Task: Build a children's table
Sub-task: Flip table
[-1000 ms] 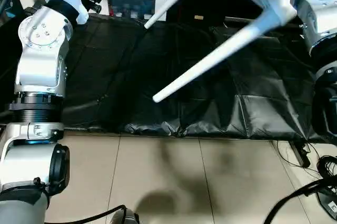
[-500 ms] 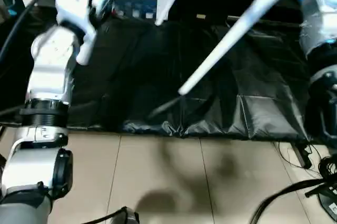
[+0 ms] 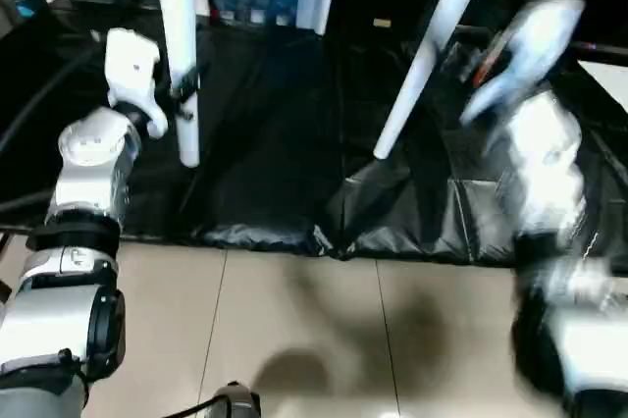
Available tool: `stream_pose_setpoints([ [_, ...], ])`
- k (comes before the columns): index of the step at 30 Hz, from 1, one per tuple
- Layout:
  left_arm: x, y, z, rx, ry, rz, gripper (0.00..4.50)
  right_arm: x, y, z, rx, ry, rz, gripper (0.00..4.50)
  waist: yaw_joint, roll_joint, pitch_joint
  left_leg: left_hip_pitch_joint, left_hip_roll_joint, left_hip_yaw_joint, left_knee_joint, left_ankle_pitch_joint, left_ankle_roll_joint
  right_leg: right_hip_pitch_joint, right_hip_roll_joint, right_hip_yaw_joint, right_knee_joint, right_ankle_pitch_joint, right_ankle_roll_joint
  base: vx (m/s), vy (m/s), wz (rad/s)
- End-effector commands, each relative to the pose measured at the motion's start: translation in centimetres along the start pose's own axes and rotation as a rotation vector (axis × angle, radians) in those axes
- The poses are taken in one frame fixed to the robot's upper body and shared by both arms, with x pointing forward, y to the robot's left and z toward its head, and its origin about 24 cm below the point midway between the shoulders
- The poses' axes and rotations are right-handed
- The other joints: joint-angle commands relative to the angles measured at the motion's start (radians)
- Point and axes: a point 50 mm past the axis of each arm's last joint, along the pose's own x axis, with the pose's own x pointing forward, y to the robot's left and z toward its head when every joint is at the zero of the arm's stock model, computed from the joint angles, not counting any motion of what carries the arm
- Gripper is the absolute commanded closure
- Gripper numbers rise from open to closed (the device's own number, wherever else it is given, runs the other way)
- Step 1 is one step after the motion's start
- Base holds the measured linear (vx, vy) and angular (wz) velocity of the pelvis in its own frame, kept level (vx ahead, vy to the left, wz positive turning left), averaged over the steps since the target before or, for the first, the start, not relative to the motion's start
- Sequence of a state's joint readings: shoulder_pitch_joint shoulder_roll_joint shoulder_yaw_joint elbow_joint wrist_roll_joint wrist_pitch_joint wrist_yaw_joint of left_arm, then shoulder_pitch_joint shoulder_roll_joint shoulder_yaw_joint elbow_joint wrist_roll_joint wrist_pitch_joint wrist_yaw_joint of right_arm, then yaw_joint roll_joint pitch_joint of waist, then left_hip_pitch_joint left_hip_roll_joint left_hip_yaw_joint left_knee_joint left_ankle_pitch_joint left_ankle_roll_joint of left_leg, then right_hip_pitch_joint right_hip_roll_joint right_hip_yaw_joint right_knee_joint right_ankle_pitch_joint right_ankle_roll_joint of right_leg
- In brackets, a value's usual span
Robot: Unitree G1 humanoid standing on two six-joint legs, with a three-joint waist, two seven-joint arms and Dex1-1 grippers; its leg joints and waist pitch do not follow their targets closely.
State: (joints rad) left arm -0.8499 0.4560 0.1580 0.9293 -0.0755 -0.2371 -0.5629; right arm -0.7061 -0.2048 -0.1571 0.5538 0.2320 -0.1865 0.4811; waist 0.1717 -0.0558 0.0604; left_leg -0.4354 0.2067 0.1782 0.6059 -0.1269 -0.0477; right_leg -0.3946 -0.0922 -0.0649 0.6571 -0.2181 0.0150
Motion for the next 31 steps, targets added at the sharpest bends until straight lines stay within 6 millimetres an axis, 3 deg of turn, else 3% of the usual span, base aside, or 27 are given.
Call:
stream_pose_setpoints([
  [1,0.1,-1.2,-0.8,0.069,0.069,-0.104,2.82,-0.2,0.1,0.4,-0.015,0.003,-0.011,0.95,-0.009,0.034,-0.086,0.073,0.028,-0.013,-0.085,-0.404,-0.102,0.020,-0.053,0.034,-0.075,-0.081,-0.193,0.000,0.000,0.00],
  [2,-0.1,-1.2,-1.2,0.047,0.083,-0.119,2.47,-0.7,0.6,-0.2,-0.010,0.031,-0.008,0.95,-0.011,0.034,-0.084,0.069,0.029,-0.016,-0.089,-0.424,-0.110,0.021,-0.057,0.034,-0.075,-0.102,-0.189,0.000,0.000,0.00],
  [4,-0.5,-1.2,-1.7,0.040,0.097,-0.143,2.26,-1.6,1.6,-1.1,0.022,0.074,-0.010,0.95,-0.013,0.032,-0.079,0.070,0.028,-0.017,-0.092,-0.451,-0.116,0.016,-0.057,0.037,-0.084,-0.156,-0.175,0.000,0.000,0.00],
  [6,-0.9,-1.0,-2.0,0.015,0.101,-0.147,2.04,-2.2,2.4,-1.8,0.028,0.112,-0.004,0.95,-0.014,0.033,-0.069,0.072,0.028,-0.022,-0.103,-0.524,-0.126,0.015,-0.064,0.038,-0.100,-0.286,-0.146,0.000,0.000,0.00],
  [8,-1.2,-0.8,-2.3,0.007,0.107,-0.148,1.80,-2.7,3.1,-2.4,0.040,0.148,0.000,0.95,-0.015,0.033,-0.072,0.079,0.030,-0.026,-0.105,-0.553,-0.138,0.013,-0.069,0.040,-0.105,-0.328,-0.140,0.000,0.000,0.00],
  [13,-3.8,0.3,-3.0,-0.106,0.051,-0.047,1.47,-5.2,5.1,-5.1,0.044,0.296,0.004,0.95,-0.023,0.043,-0.077,0.074,0.031,-0.022,-0.107,-0.481,-0.137,0.015,-0.061,0.040,-0.090,-0.181,-0.168,0.000,0.000,0.00],
  [16,-5.4,0.4,-3.4,-0.149,0.014,0.032,1.14,-6.3,5.6,-5.8,0.058,0.337,-0.015,0.95,-0.031,0.040,-0.078,0.065,0.029,-0.018,-0.105,-0.438,-0.118,0.024,-0.056,0.039,-0.086,-0.108,-0.181,0.000,0.000,0.00],
  [18,-6.7,-0.1,-4.0,-0.159,0.030,0.064,1.14,-7.0,6.0,-6.2,0.063,0.360,-0.024,0.95,-0.034,0.044,-0.080,0.066,0.033,-0.018,-0.105,-0.418,-0.108,0.027,-0.056,0.038,-0.081,-0.073,-0.185,0.000,0.000,0.00],
  [19,-7.3,-0.3,-4.2,-0.147,0.035,0.073,1.14,-7.3,6.2,-6.3,0.062,0.370,-0.026,0.95,-0.036,0.041,-0.077,0.064,0.030,-0.015,-0.104,-0.416,-0.102,0.025,-0.053,0.039,-0.085,-0.076,-0.182,0.000,0.000,0.00],
  [21,-8.7,-1.2,-4.6,-0.124,0.058,0.086,1.14,-8.1,6.6,-6.5,0.065,0.390,-0.026,0.95,-0.036,0.047,-0.075,0.063,0.035,-0.019,-0.108,-0.432,-0.103,0.030,-0.055,0.041,-0.089,-0.115,-0.164,0.000,0.000,0.00],
  [22,-9.6,-1.8,-4.7,-0.108,0.071,0.101,1.14,-8.5,6.9,-6.6,0.068,0.402,-0.029,0.95,-0.039,0.044,-0.071,0.061,0.033,-0.017,-0.109,-0.433,-0.100,0.027,-0.051,0.041,-0.092,-0.121,-0.158,0.000,0.000,0.00],
  [23,-10.0,-2.2,-4.7,-0.105,0.077,0.114,1.14,-8.7,7.0,-6.7,0.070,0.409,-0.033,0.95,-0.039,0.046,-0.069,0.067,0.031,-0.015,-0.108,-0.462,-0.098,0.020,-0.049,0.042,-0.099,-0.168,-0.150,0.000,0.000,0.00],
  [25,-11.6,-4.0,-4.4,-0.118,0.092,0.133,1.14,-9.4,7.5,-6.8,0.084,0.429,-0.040,0.95,-0.039,0.043,-0.068,0.069,0.032,-0.016,-0.108,-0.478,-0.099,0.019,-0.050,0.045,-0.102,-0.195,-0.146,0.000,0.000,0.00],
  [26,-12.0,-4.5,-4.4,-0.118,0.092,0.133,1.14,-9.6,7.6,-6.8,0.085,0.433,-0.040,0.95,-0.039,0.040,-0.060,0.067,0.037,-0.018,-0.113,-0.517,-0.099,0.017,-0.050,0.045,-0.111,-0.260,-0.132,0.000,0.000,0.00],
  [28,-12.6,-5.6,-4.0,-0.136,0.079,0.141,1.14,-9.9,7.8,-6.8,0.089,0.442,-0.049,0.95,-0.038,0.043,-0.058,0.078,0.033,-0.019,-0.109,-0.569,-0.111,0.005,-0.049,0.049,-0.120,-0.345,-0.112,0.000,0.000,0.00],
  [29,-12.8,-5.9,-3.7,-0.150,0.069,0.153,1.14,-10.0,7.9,-6.9,0.088,0.447,-0.053,0.95,-0.038,0.036,-0.052,0.081,0.029,-0.019,-0.108,-0.601,-0.115,-0.002,-0.050,0.049,-0.134,-0.415,-0.090,0.000,0.000,0.00],
  [31,-13.1,-6.7,-3.1,-0.171,0.048,0.188,1.14,-10.2,7.8,-6.8,0.085,0.454,-0.059,0.95,-0.041,0.036,-0.040,0.084,0.029,-0.027,-0.111,-0.664,-0.128,-0.004,-0.053,0.045,-0.144,-0.521,-0.063,-0.050,-0.003,-0.01],
])
